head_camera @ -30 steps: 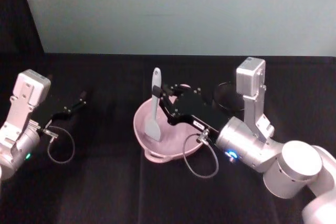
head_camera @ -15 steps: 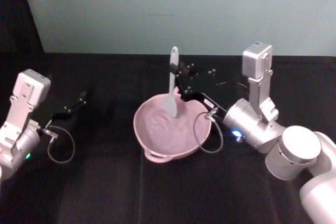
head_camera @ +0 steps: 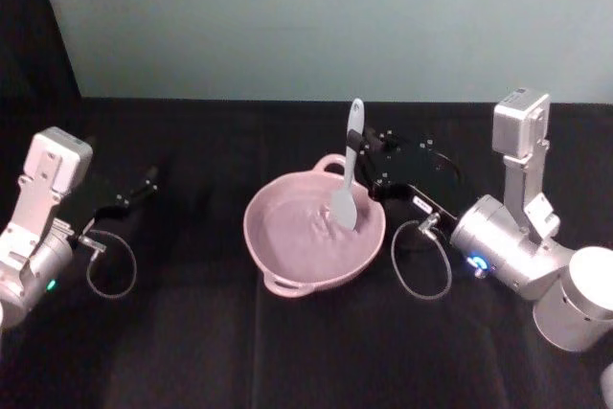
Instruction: Use the one hand to pick up the spoon and stir the clear water in the bowl.
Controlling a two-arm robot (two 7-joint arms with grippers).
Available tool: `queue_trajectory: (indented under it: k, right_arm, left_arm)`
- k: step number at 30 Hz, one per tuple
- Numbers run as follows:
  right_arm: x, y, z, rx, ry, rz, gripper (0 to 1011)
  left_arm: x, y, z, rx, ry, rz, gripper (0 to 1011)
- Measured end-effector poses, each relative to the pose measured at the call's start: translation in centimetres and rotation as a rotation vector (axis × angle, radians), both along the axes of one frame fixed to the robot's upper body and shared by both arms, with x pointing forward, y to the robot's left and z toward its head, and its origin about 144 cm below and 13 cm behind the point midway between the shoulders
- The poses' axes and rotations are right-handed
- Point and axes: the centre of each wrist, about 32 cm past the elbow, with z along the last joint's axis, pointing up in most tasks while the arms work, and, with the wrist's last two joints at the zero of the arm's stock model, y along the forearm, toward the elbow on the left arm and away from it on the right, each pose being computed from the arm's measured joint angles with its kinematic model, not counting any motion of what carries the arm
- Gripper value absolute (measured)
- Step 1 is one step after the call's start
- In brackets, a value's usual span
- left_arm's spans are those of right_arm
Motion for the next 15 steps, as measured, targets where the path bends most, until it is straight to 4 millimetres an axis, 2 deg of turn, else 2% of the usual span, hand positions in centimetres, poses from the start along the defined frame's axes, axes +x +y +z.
queue_trajectory:
  k: [6, 9, 15]
  right_arm:
    - [-1.9, 0.2, 0.2, 0.028, 0.023, 0.053, 109]
    - [-2.6, 1.0, 0.0, 0.034, 0.040, 0.094, 109]
    - [-2.5, 2.5, -0.2, 0.033, 0.060, 0.131, 109]
  left_arm:
    - [0.0, 0.0, 0.0, 0.000, 0.000, 0.000, 1011]
    - [0.0, 0.0, 0.0, 0.000, 0.000, 0.000, 1011]
    - [0.0, 0.0, 0.0, 0.000, 0.000, 0.000, 1011]
